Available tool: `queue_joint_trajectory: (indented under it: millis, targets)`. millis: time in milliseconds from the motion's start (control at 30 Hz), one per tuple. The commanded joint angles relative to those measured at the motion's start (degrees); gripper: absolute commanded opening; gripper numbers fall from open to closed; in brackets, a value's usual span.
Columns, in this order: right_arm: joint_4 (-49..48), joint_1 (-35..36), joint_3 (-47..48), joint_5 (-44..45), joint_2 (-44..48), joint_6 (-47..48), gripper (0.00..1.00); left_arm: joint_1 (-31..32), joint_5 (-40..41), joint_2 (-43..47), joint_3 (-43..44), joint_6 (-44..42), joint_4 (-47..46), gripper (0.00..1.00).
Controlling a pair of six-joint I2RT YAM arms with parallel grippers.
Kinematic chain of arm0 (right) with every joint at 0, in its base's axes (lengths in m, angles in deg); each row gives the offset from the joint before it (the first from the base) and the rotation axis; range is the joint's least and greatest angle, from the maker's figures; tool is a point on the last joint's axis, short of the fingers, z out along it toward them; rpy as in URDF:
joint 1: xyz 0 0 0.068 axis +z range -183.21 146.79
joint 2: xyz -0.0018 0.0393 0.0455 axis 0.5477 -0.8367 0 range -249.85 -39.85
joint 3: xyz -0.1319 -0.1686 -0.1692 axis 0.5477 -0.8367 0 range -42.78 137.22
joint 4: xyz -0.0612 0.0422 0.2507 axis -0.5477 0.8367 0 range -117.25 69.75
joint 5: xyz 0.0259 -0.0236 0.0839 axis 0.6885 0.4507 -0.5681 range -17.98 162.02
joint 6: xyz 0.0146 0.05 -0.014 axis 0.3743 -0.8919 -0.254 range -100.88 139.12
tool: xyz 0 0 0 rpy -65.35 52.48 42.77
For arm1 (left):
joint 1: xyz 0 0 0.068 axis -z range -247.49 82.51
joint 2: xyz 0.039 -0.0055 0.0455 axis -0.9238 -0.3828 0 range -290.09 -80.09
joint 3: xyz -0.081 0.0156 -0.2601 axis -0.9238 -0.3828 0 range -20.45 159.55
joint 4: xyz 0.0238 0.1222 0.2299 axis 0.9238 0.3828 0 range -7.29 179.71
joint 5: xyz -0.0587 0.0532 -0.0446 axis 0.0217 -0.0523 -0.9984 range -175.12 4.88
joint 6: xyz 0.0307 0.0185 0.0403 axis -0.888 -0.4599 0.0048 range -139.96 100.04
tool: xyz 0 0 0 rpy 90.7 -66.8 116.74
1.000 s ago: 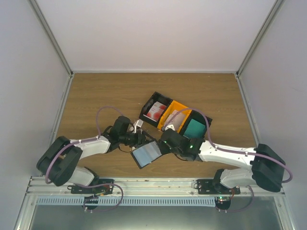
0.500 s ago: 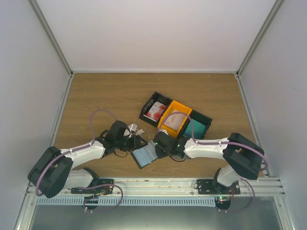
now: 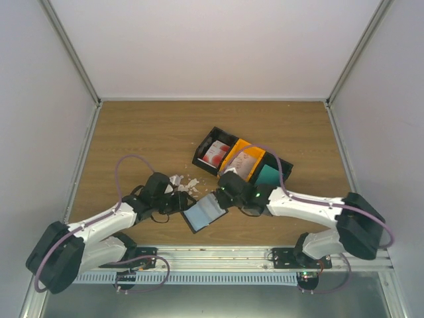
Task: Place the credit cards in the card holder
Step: Turn over the card slot in the card holder, then move the storage box to the center of the board.
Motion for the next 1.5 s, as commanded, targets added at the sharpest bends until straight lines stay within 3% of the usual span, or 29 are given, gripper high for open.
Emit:
queue_joint_trajectory:
  millis: [0,267,467,567,700,933,1233,1467]
  targets:
    - [5.7,-4.5,3.3,5.5,6.0,3.5,0.46,-0.1,3.7,3.4,-0.7,-1.1,3.5,0.57]
    - [14.8,-16.4,2.2,2.6,10.4,9.1,0.61,-0.4,2.3,4.2,-2.0,-1.7,2.5,0.62]
    - [14.9,-21.1,0.1,0.9,9.1,9.4,0.63,-1.3,-0.2,1.0,-0.5,-2.9,-0.5,0.62]
    - [13.0,-22.9,0.8,-0.7,6.5,10.7,0.58,-1.7,-0.6,0.4,0.2,-3.4,-1.0,0.62]
    - [10.3,-23.4,2.8,-3.7,2.4,12.1,0.48,-2.1,-0.8,0.3,0.3,-3.8,-1.0,0.62]
    - [6.1,-23.4,6.7,-7.3,-2.2,13.4,0.47,-2.6,-1.1,0.8,-0.1,-4.3,-0.6,0.62]
    - [2.0,-23.4,11.4,-10.2,-7.6,17.9,0.59,-2.8,-3.6,-0.6,0.8,-4.9,-2.3,0.63]
    - [5.7,-23.4,7.1,-7.5,-2.5,20.2,0.68,-2.8,-6.0,-2.1,2.3,-5.4,-4.5,0.64]
